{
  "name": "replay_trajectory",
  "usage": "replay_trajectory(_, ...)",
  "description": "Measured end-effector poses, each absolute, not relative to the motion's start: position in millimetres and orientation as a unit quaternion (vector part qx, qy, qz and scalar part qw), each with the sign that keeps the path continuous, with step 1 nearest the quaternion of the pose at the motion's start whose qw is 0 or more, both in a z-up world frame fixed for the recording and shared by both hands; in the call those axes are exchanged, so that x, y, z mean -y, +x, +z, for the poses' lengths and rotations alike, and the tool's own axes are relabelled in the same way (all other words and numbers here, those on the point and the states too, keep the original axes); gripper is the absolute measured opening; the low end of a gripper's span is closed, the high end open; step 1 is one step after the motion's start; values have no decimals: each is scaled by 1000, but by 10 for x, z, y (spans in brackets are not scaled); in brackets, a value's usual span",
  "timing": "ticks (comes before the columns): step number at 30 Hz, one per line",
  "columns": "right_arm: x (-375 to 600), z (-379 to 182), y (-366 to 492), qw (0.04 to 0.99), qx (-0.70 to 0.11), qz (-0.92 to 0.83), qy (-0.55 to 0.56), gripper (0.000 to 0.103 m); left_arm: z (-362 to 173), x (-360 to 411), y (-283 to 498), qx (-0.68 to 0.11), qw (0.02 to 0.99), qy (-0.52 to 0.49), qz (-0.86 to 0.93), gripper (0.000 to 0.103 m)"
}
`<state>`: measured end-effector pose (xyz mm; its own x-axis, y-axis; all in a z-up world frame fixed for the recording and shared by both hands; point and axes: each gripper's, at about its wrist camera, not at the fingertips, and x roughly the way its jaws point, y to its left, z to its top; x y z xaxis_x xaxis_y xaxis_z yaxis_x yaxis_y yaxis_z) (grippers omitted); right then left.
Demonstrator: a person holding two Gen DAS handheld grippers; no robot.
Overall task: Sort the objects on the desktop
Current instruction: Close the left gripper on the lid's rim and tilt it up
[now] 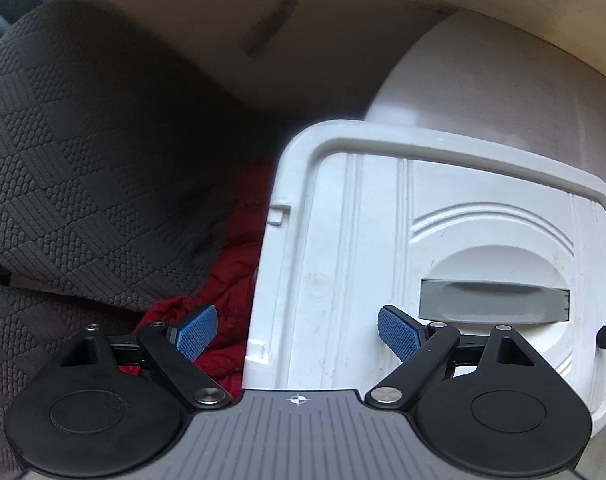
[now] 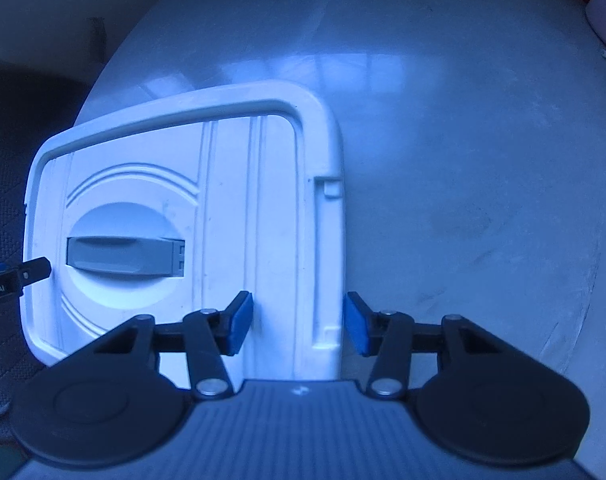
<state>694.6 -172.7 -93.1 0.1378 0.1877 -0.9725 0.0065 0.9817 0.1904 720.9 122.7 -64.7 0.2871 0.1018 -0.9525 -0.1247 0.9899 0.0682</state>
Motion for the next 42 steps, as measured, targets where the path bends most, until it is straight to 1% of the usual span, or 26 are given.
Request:
replay_trajectory(11, 1551, -932, 7063, 749, -656, 60, 70, 50, -574, -1484, 7120, -586, 806, -18, 87, 89)
replay_trajectory(20, 1522, -848, 7047, 748, -658, 63, 66, 50, -609, -1992, 7073, -589, 798, -29, 128, 89)
replay_trajectory(31, 1494, -764, 7045, 744, -662, 72, 56, 50, -811, -2366, 7092, -595, 790, -138, 42, 90)
replay_trajectory(42, 1527, -758, 7083, 747, -659, 74, 49, 50, -858, -2481, 7079, -556, 797, -235, -32, 89)
